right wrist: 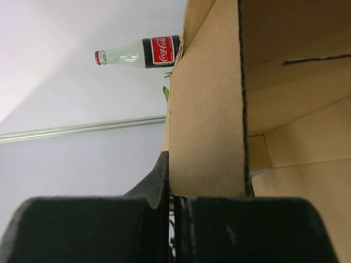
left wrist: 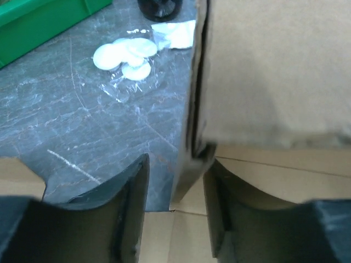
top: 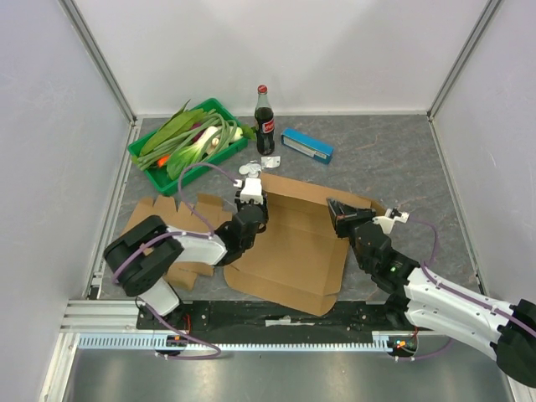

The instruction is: Fold the paper box

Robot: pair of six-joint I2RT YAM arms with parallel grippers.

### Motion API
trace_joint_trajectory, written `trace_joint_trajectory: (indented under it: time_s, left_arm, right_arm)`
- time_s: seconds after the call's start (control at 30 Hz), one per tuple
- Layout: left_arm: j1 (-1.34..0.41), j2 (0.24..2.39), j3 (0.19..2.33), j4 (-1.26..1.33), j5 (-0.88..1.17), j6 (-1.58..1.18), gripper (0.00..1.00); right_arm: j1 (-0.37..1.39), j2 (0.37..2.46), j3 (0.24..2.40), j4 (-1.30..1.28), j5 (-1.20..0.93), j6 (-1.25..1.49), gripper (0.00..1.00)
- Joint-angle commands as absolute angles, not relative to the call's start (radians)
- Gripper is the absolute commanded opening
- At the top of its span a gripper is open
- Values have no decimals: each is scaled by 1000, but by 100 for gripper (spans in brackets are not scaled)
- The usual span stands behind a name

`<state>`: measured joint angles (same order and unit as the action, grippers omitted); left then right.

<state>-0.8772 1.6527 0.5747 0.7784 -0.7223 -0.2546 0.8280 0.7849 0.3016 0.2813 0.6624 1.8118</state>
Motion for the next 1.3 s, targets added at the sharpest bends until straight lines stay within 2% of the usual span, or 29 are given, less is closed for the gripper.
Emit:
trace_joint_trajectory:
  time_s: [0.0,0.17,0.2,0.3,0.4,0.53,0.67,0.77,0.9,0.97,1.1,1.27]
  left_arm:
    - [-870,1456,487,620,-516,-397,78]
    - [-870,1139,425,362,-283,-520,80]
    - [-868,1099,442,231,-272,-552,82]
    - [-864,974,504,62,-267,-542,83]
    - [-810,936,587,-38,-256,-545,87]
    - [-535,971,696,-49,88,-638,89]
    - [-448,1095,834,-60,207,-677,90]
    - [-449,1173,899,-31,230,-675,86]
    - [-449,1201,876,-5,212,-680,70]
    - [-449,1207,855,24,213,-683,68]
    - [-449,1220,821,6,181,-669,54]
    - [-451,1212,764,6,141,-664,47]
  right_arm:
    - [834,795,314,338,693,1717,0]
    - [833,805,313,362,684,1617,0]
    - [833,804,307,362,681,1615,0]
    - [834,788,281,373,669,1605,0]
    - [833,781,268,382,652,1592,0]
    - [831,775,269,368,629,1577,0]
    - [828,796,261,402,600,1577,0]
    - [825,822,261,435,565,1571,0]
    - [813,838,262,459,537,1560,0]
    - [798,854,262,481,506,1549,0]
    - [773,890,270,524,463,1536,0]
    - [730,957,308,569,370,1505,2]
